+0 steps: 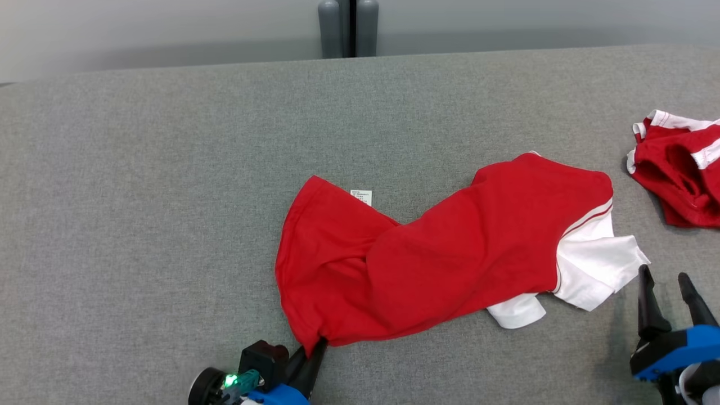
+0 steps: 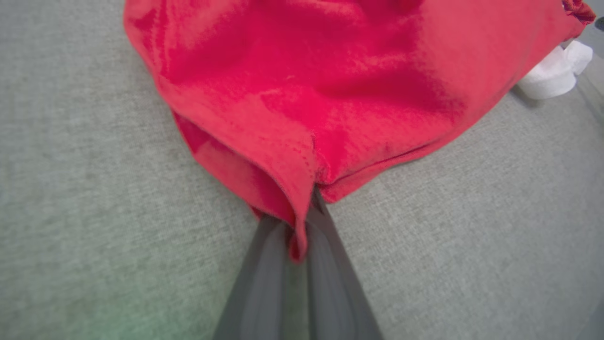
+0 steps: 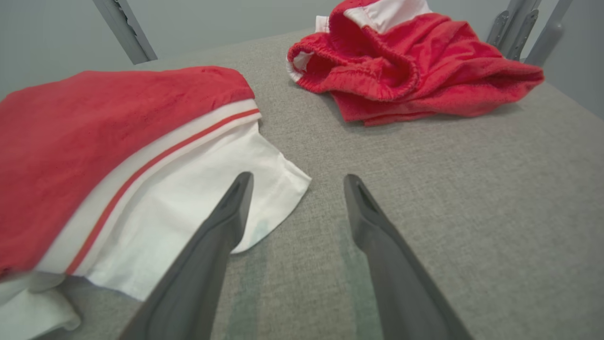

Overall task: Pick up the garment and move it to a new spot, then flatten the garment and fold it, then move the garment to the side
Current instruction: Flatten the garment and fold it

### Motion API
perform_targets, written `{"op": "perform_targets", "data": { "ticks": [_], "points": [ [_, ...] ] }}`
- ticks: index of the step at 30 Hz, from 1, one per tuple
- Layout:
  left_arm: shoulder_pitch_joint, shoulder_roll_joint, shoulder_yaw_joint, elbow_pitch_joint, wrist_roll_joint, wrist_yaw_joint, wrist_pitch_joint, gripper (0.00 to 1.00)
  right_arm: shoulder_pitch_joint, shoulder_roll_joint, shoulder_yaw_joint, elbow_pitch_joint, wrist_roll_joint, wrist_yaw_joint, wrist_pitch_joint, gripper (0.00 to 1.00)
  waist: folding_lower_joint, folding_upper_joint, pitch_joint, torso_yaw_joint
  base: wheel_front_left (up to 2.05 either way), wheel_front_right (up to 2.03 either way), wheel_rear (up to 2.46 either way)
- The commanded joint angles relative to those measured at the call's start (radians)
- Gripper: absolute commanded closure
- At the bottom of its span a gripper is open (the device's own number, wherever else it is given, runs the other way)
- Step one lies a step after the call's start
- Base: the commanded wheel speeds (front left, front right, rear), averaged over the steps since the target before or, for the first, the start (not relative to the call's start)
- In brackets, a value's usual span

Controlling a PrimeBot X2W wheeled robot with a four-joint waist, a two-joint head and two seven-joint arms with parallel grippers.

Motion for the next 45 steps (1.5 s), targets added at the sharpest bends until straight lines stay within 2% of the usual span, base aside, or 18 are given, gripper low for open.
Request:
{"op": "perform_targets", "data": {
  "ticks": [1,5,6,7,8,13,17,22,27,32,36,40,45],
  "points": [
    [-0.018,0.012,0.003,0.015,0.006,0.010,0.006,1.00,-0.033,-0.017,-0.001,0.038,0.016,0.000,0.005,0.00,0.0000,0.0000,0.008,0.007,0.00,0.00,0.00],
    [-0.033,0.025,0.010,-0.004,0.009,0.023,-0.005,1.00,-0.107,-0.055,0.059,0.162,0.040,0.000,0.021,0.00,0.0000,0.0000,0.018,0.019,0.00,0.00,0.00],
    [-0.035,0.025,0.009,-0.008,0.010,0.024,-0.007,1.00,-0.122,-0.067,0.074,0.186,0.051,0.000,0.023,0.15,0.0000,0.0000,0.021,0.026,0.00,0.00,0.00],
    [-0.035,0.026,0.010,-0.011,0.009,0.025,-0.009,1.00,-0.134,-0.075,0.092,0.213,0.059,0.000,0.027,0.46,0.0000,0.0000,0.022,0.028,0.00,0.00,0.00],
    [-0.035,0.026,0.010,-0.015,0.009,0.026,-0.013,1.00,-0.139,-0.079,0.109,0.234,0.072,0.000,0.026,1.00,0.0000,0.0000,0.021,0.032,0.00,0.00,0.00],
    [-0.020,0.026,0.016,-0.046,-0.001,0.037,-0.028,1.00,-0.136,-0.110,0.148,0.269,0.126,0.000,-0.032,1.00,0.0000,0.0000,0.004,0.044,0.00,0.00,0.00],
    [-0.005,0.034,0.036,-0.117,-0.022,0.051,-0.020,1.00,-0.107,-0.128,0.142,0.181,0.150,0.000,-0.091,1.00,0.0000,0.0000,-0.027,0.044,0.00,0.00,0.00],
    [0.010,0.080,0.070,-0.305,-0.014,0.089,0.009,1.00,-0.057,-0.125,0.097,-0.062,0.117,0.000,-0.111,1.00,0.0000,0.0000,-0.072,0.035,0.00,0.00,0.00],
    [-0.026,0.135,0.115,-0.535,0.001,0.121,0.050,1.00,-0.048,-0.106,0.033,-0.366,0.050,0.000,-0.092,1.00,0.0000,0.0000,-0.110,0.026,0.00,0.00,0.00],
    [-0.126,0.179,0.177,-0.740,0.028,0.144,0.093,1.00,-0.133,-0.101,-0.037,-0.659,-0.003,0.000,-0.016,1.00,0.0000,0.0000,-0.137,0.025,0.00,0.00,0.00],
    [-0.257,0.218,0.238,-0.851,0.058,0.154,0.130,1.00,-0.252,-0.128,-0.073,-0.821,-0.018,0.000,0.060,1.00,0.0000,0.0000,-0.150,0.027,0.00,0.00,0.00],
    [-0.386,0.234,0.264,-0.902,0.063,0.140,0.171,1.00,-0.367,-0.170,-0.063,-0.863,0.004,0.000,0.134,1.00,0.0000,0.0000,-0.149,0.030,0.00,0.00,0.00],
    [-0.486,0.229,0.278,-0.891,0.038,0.130,0.200,1.00,-0.459,-0.202,-0.032,-0.839,0.032,0.000,0.175,1.00,0.0000,0.0000,-0.121,0.029,0.00,0.00,0.00]
  ]
}}
